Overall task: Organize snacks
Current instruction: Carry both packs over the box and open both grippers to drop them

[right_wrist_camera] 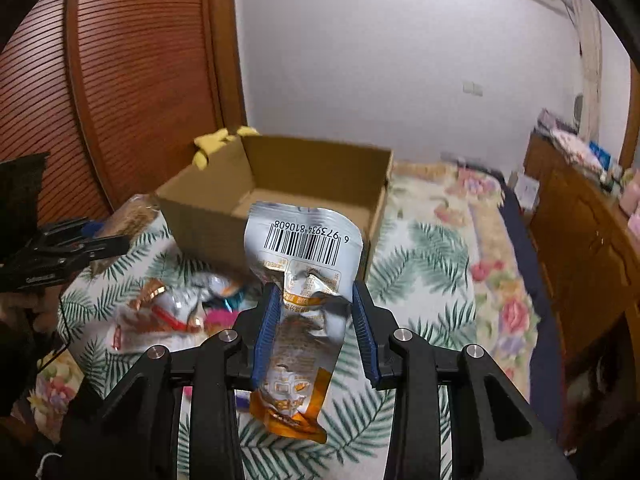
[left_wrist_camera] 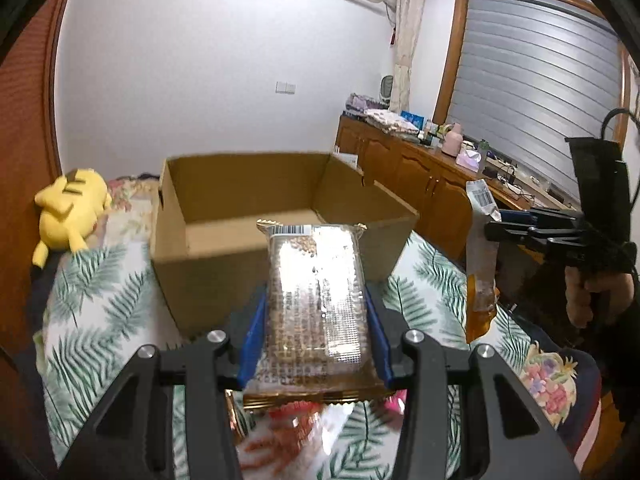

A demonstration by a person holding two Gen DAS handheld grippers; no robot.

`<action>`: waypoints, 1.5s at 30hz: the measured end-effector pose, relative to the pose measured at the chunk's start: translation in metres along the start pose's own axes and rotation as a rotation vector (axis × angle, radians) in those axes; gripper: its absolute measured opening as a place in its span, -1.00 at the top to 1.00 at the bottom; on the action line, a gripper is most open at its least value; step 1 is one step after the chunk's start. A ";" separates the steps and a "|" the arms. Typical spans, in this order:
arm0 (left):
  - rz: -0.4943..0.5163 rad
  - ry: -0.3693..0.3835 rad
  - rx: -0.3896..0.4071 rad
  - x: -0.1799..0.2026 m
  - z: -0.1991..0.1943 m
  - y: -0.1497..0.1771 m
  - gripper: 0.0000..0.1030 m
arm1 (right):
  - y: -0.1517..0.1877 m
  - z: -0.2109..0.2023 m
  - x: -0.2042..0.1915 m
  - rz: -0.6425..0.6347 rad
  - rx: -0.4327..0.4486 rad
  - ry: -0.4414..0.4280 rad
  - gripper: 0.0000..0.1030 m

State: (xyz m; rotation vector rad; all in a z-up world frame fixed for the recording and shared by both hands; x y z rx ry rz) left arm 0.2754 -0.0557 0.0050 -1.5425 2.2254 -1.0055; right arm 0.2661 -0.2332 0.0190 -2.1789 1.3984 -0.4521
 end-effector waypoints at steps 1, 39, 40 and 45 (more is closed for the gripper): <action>0.005 -0.002 0.006 0.000 -0.001 -0.007 0.15 | -0.008 -0.003 -0.001 -0.008 0.013 0.004 0.30; -0.072 -0.119 -0.071 -0.101 0.101 -0.124 0.13 | -0.160 0.101 0.004 0.004 0.114 0.005 0.30; -0.074 -0.122 -0.076 -0.101 0.104 -0.123 0.13 | -0.158 0.105 0.005 0.009 0.106 0.003 0.30; -0.071 -0.135 -0.093 -0.101 0.111 -0.117 0.01 | -0.147 0.132 0.007 0.019 0.053 0.003 0.28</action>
Point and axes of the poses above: each gripper's, at about its wrist camera, not at the fingertips, and z roughly the way its jaws point, x to its right, y to its underside, the point moved 10 cm from there along z, roughly the way its jaws point, and after that the axes turned 15 degrees about -x, right-handed, at the moved point
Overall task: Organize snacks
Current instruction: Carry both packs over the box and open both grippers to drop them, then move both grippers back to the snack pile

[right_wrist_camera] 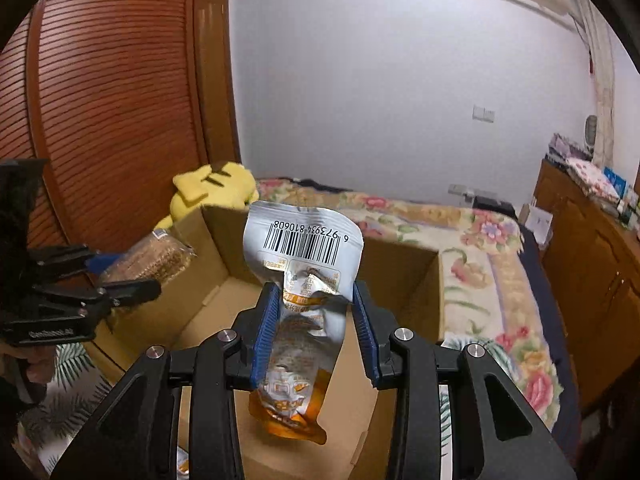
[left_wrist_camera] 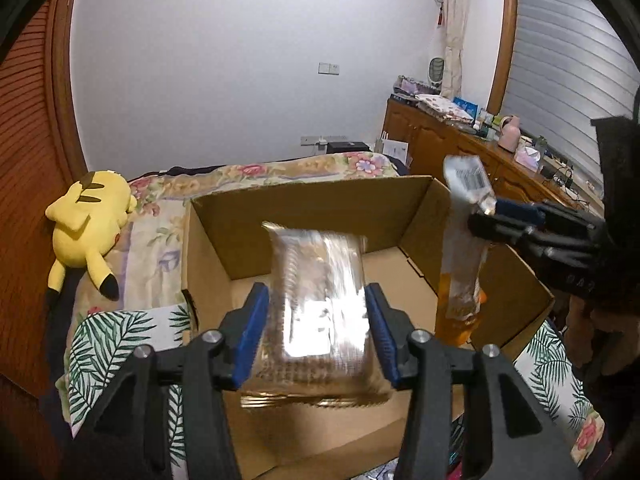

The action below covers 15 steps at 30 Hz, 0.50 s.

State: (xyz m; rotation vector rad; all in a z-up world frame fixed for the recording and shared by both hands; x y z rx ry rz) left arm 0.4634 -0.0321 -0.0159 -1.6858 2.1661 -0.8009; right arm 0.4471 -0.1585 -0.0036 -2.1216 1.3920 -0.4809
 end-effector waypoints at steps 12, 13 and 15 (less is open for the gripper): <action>0.012 0.000 0.032 0.007 -0.025 0.020 -0.19 | 0.028 0.020 -0.009 -0.013 -0.082 0.006 0.13; 0.013 0.008 0.037 0.008 -0.029 0.024 -0.19 | 0.028 0.019 -0.010 -0.015 -0.081 0.007 0.11; 0.015 0.017 0.048 0.010 -0.036 0.032 -0.22 | 0.031 0.011 -0.012 -0.014 -0.073 0.001 0.10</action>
Point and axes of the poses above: each gripper's, at about its wrist camera, not at the fingertips, and z roughly the way its jaws point, x to its right, y to its underside, the point moved 10 cm from there along z, roughly the way its jaws point, and after that the axes turned 15 degrees about -x, right-handed, at the moved point
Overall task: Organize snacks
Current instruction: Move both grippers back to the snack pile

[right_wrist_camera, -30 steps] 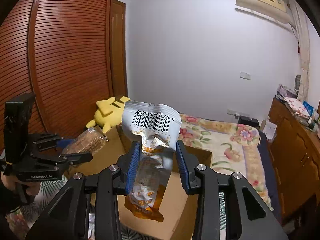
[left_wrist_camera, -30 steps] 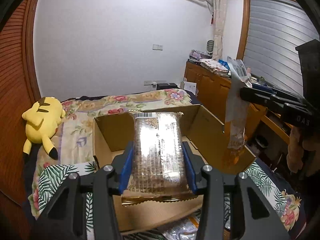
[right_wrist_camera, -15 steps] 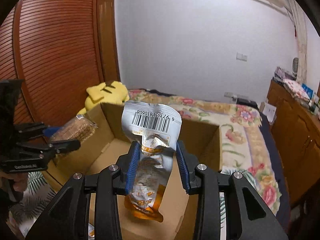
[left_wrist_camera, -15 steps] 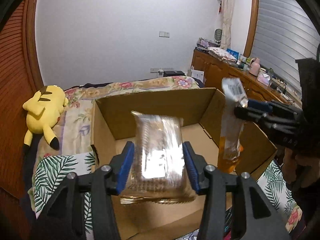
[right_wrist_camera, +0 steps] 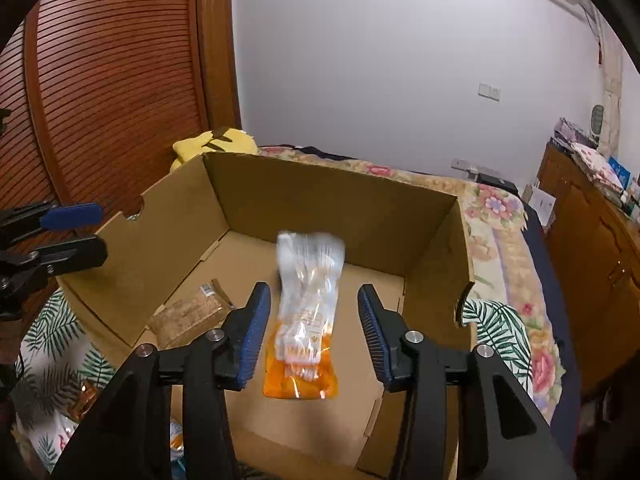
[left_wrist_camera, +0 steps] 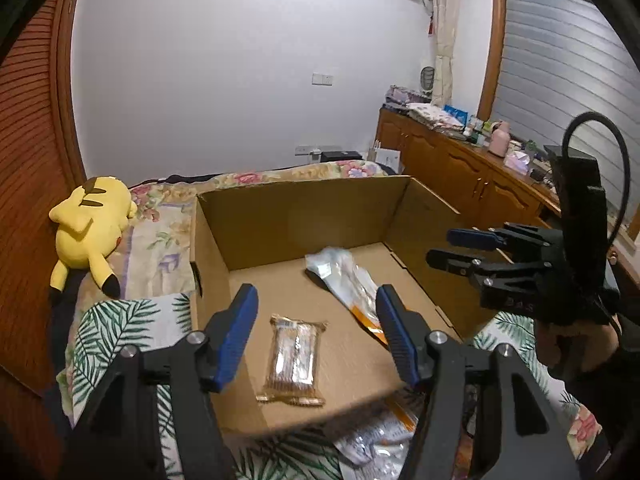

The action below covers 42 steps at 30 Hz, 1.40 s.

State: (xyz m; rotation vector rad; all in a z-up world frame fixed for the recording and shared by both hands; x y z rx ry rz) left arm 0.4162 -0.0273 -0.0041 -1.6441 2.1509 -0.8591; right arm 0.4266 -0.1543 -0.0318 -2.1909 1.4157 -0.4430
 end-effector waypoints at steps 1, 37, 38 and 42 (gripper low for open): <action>-0.001 -0.004 0.002 0.000 -0.004 0.005 -0.22 | 0.002 -0.005 -0.001 0.004 0.007 -0.006 0.10; 0.042 0.005 -0.143 0.050 -0.018 0.193 -0.23 | 0.180 -0.039 -0.038 0.103 -0.089 -0.099 0.08; 0.039 0.008 -0.145 0.052 -0.017 0.194 -0.23 | 0.183 -0.035 -0.036 0.108 -0.101 -0.098 0.07; 0.033 0.015 -0.147 0.054 -0.014 0.195 -0.23 | 0.195 -0.016 -0.028 0.130 -0.151 -0.086 0.03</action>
Point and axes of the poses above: each gripper's, at about its wrist camera, not at the fingertips, and z roughly the way its jaws point, x to its right, y to its underside, the point moved 10 cm from there along z, roughly the way its jaws point, and after that the axes turned 15 degrees about -x, right-handed, at the moved point
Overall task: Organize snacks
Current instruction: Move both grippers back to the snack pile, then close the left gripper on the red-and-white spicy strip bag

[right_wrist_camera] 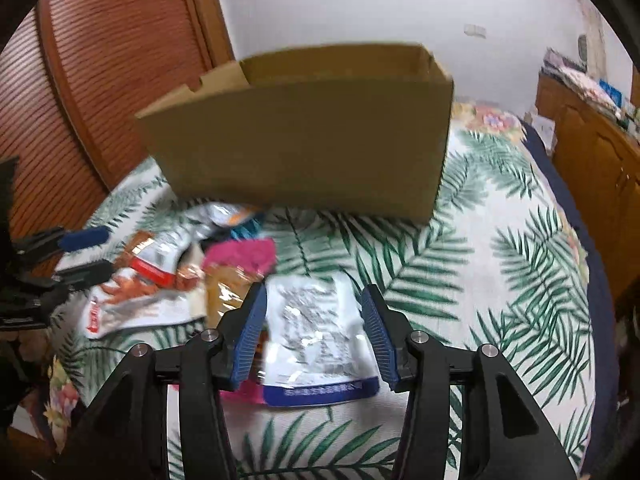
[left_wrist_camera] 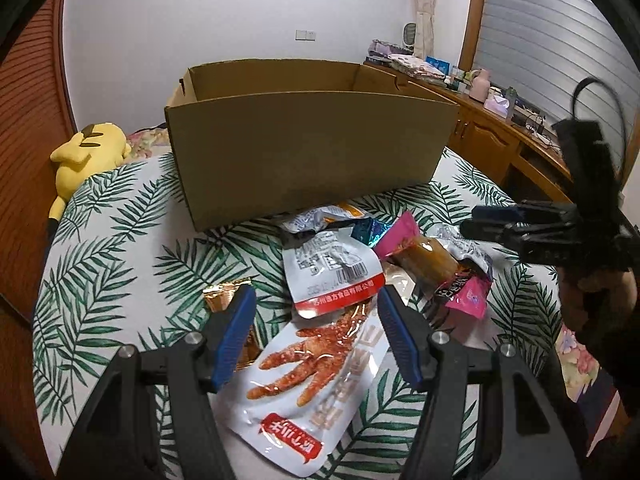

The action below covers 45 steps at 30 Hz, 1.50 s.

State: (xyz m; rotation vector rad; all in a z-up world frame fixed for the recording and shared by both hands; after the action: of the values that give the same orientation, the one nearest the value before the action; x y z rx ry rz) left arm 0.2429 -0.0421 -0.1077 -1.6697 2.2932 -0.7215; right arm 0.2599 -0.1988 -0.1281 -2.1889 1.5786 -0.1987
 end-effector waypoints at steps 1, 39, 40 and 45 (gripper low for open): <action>-0.003 0.003 0.000 0.000 0.001 0.000 -0.23 | 0.002 0.004 0.002 0.003 -0.008 -0.001 0.03; -0.114 0.019 -0.187 -0.005 0.071 -0.041 -0.32 | 0.009 0.033 -0.005 -0.070 -0.045 0.079 -0.26; -0.116 0.021 -0.192 -0.004 0.073 -0.042 -0.33 | 0.009 0.032 -0.004 -0.070 -0.044 0.079 -0.26; -0.139 0.046 -0.201 -0.006 0.075 -0.036 -0.39 | 0.009 0.032 -0.005 -0.067 -0.042 0.075 -0.26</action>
State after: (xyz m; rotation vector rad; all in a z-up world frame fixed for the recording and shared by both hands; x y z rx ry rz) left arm 0.3078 -0.0640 -0.1544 -1.9353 2.3680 -0.5780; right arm 0.2619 -0.1877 -0.1595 -2.2939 1.5633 -0.2734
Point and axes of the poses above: each gripper's, at about its wrist camera, not at the fingertips, and z roughly the way its jaws point, x to its right, y to its underside, the point moved 10 cm from there along z, roughly the way its jaws point, and after that the axes turned 15 degrees about -x, right-handed, at the moved point
